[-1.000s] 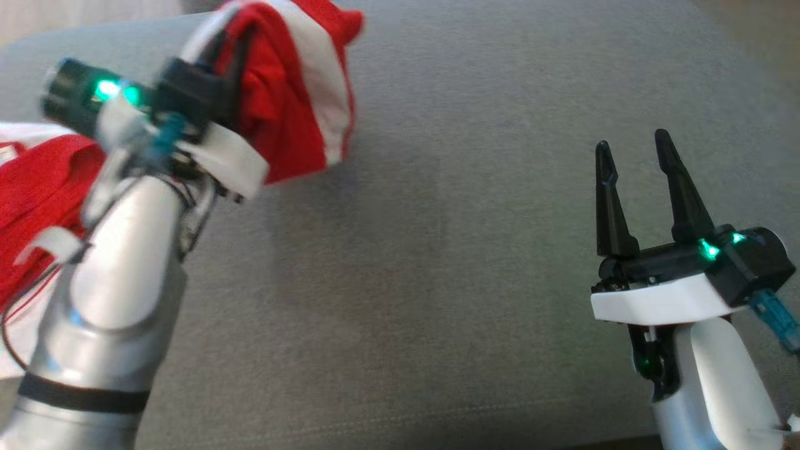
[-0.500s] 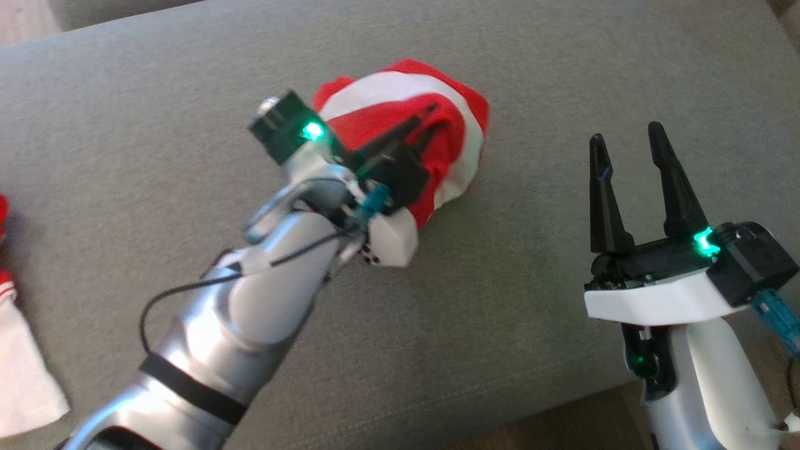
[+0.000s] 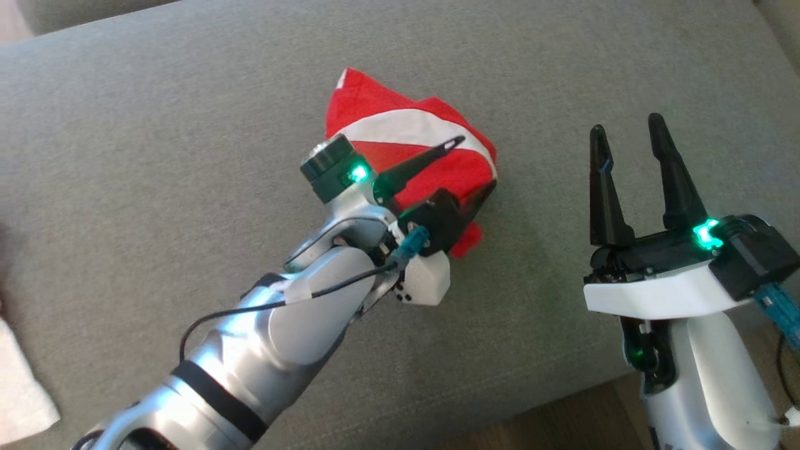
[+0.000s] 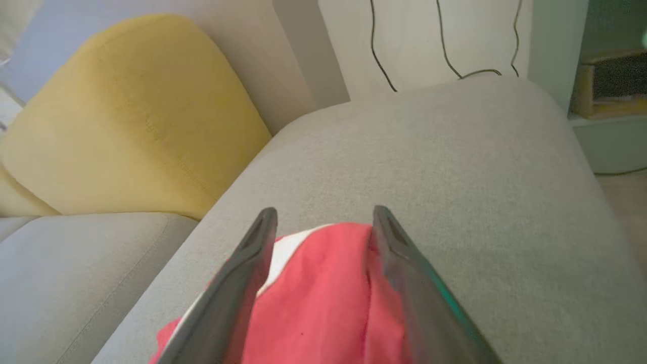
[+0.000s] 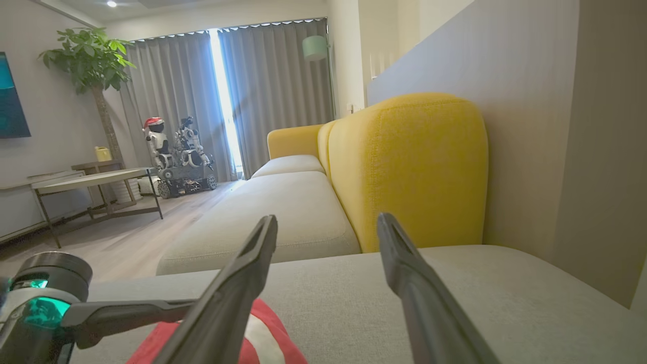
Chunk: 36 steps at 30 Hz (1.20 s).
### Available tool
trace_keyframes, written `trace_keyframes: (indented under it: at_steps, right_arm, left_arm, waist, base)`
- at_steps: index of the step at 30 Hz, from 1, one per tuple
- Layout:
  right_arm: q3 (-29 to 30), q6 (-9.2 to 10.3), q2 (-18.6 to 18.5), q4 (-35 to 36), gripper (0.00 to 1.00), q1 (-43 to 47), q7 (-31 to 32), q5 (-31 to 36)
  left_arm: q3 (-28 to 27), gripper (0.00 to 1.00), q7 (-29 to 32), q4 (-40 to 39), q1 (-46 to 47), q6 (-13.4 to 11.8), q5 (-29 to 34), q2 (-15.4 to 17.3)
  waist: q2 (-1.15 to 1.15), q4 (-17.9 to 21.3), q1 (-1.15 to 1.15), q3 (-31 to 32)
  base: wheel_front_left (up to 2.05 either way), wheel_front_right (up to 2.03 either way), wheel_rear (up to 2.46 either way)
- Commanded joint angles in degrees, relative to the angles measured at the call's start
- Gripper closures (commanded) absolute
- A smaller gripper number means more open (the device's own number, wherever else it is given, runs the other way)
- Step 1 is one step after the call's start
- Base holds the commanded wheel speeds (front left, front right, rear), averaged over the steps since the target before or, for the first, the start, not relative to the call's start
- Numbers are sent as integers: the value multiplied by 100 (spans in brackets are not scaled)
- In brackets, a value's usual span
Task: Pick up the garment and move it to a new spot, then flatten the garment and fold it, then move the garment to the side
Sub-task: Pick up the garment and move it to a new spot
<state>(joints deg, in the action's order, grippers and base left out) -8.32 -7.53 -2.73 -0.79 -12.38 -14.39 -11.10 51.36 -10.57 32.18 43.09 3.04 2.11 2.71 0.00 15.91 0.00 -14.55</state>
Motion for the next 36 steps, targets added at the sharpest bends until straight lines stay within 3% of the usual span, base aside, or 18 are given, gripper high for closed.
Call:
trace_keyframes:
  at_steps: [1,9,14,19,23,30,36]
  right_arm:
    - [-84,4,-15,188,0,-130,-60,-30]
    - [72,4,-15,134,0,-27,-61,185]
    - [175,4,-15,85,0,37,-57,369]
    - [340,4,-15,22,0,151,15,606]
    - [451,4,-15,-19,0,294,56,718]
    - [619,4,-15,-77,0,537,80,749]
    - [612,4,-15,-100,0,646,128,738]
  left_arm:
    - [-162,0,-70,-235,391,-158,-137,19]
    - [-690,0,-350,-579,413,-819,-980,22]
    - [-1298,0,-427,-1022,-41,-1060,-1443,280]
    - [-1847,0,-440,-1825,-914,-1153,-1702,697]
    - [-2265,0,-441,-2357,-1762,-1270,-1739,848]
    - [-2706,0,-441,-2943,-2895,-1303,-1579,575]
    - [-2973,0,-442,-3140,-3386,-1111,-1284,278]
  waist:
    - [0,-109,0,39]
    - [0,-758,0,260]
    - [0,-1220,0,407]
    - [0,-1643,0,534]
    - [0,-1882,0,638]
    - [0,-2117,0,797]
    - [0,-2228,0,821]
  base:
    - [0,0,0]
    - [0,0,0]
    - [0,0,0]
    - [0,0,0]
    - [0,0,0]
    - [0,0,0]
    - [0,0,0]
